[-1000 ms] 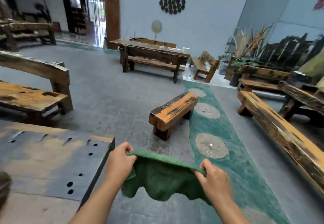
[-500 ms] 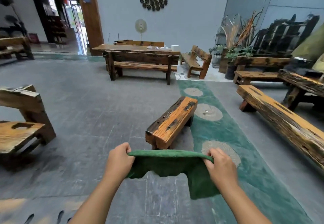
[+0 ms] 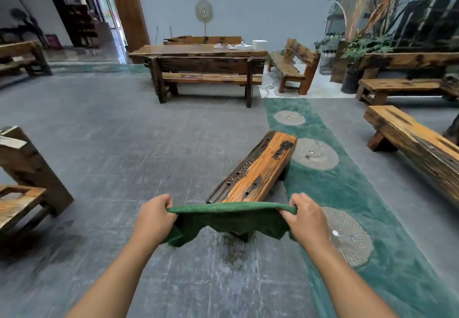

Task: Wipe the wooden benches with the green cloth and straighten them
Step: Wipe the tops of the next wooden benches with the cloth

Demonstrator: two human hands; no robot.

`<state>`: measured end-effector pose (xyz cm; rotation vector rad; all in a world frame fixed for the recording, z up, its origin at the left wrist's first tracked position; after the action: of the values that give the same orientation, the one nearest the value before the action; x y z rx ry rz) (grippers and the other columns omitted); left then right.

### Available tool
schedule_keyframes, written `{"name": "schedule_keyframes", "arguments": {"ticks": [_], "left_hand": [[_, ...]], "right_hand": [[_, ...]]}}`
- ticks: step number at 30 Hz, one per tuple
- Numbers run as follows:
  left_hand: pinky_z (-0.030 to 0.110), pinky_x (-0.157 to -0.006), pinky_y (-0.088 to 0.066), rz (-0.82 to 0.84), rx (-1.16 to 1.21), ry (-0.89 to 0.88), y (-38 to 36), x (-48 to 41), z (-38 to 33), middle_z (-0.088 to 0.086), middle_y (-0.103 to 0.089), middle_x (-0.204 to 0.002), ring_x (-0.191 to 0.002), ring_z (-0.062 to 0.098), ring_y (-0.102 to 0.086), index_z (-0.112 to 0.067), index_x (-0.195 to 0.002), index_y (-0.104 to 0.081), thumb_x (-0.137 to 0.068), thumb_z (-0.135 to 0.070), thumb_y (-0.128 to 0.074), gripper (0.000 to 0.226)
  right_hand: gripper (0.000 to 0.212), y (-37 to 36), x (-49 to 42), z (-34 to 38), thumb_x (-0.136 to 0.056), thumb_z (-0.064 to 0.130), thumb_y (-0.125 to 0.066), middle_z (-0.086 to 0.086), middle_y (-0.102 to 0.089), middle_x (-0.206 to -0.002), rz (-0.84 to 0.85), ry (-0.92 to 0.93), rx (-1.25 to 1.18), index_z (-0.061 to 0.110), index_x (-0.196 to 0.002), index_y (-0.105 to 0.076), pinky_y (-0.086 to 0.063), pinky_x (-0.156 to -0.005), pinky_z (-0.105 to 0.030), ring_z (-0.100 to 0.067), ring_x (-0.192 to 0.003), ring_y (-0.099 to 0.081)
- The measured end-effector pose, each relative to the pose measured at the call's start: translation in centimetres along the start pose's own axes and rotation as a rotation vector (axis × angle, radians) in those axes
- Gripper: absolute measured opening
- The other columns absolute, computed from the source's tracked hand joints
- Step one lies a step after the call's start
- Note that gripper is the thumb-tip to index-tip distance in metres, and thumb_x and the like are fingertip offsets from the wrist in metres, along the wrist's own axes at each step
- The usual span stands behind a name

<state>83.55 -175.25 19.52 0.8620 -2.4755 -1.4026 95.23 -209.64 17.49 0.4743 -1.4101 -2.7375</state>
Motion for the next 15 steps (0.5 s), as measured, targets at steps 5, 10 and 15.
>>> {"name": "schedule_keyframes", "arguments": {"ticks": [5,10,15], "left_hand": [[0.033,-0.051,-0.026,0.038,-0.004,0.044,-2.7,-7.5,-0.2,0.001,-0.039,-0.054,-0.054,0.022,-0.037,-0.020,-0.062,-0.029,-0.072,-0.005,-0.062,0.037],[0.034,-0.050,-0.024,0.082,0.039,0.027,-5.7,-15.3,0.5,-0.001,-0.038,-0.055,-0.053,0.020,-0.034,-0.020,-0.062,-0.030,-0.071,-0.003,-0.064,0.039],[0.034,-0.052,-0.026,0.239,0.089,0.024,-10.3,-26.1,2.1,0.000,-0.042,-0.058,-0.057,0.022,-0.037,-0.018,-0.065,-0.034,-0.074,-0.006,-0.065,0.034]], "right_hand": [[0.041,-3.0,-7.3,-0.2,-0.080,0.024,-0.074,0.006,-0.050,-0.061,0.052,-0.070,-0.043,0.024,-0.067,-0.035,-0.026,-0.047,-0.031,-0.007,-0.058,-0.046],[0.036,-6.6,-13.6,-0.6,-0.081,0.025,-0.073,0.006,-0.053,-0.058,0.097,-0.137,-0.055,0.027,-0.070,-0.039,-0.028,-0.046,-0.031,-0.010,-0.057,-0.050],[0.030,-12.3,-20.9,0.3,-0.083,0.021,-0.072,0.008,-0.055,-0.067,0.071,-0.171,0.004,0.025,-0.071,-0.045,-0.032,-0.050,-0.031,-0.007,-0.065,-0.051]]}}
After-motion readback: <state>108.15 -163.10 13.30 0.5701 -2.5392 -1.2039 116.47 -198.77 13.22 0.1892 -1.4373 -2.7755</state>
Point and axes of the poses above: each hand's wrist, its own x-axis away from the middle knuckle, its own y-axis out of the back of the hand, z = x × y, the point moved 3 cm from there along -x, towards the middle knuckle
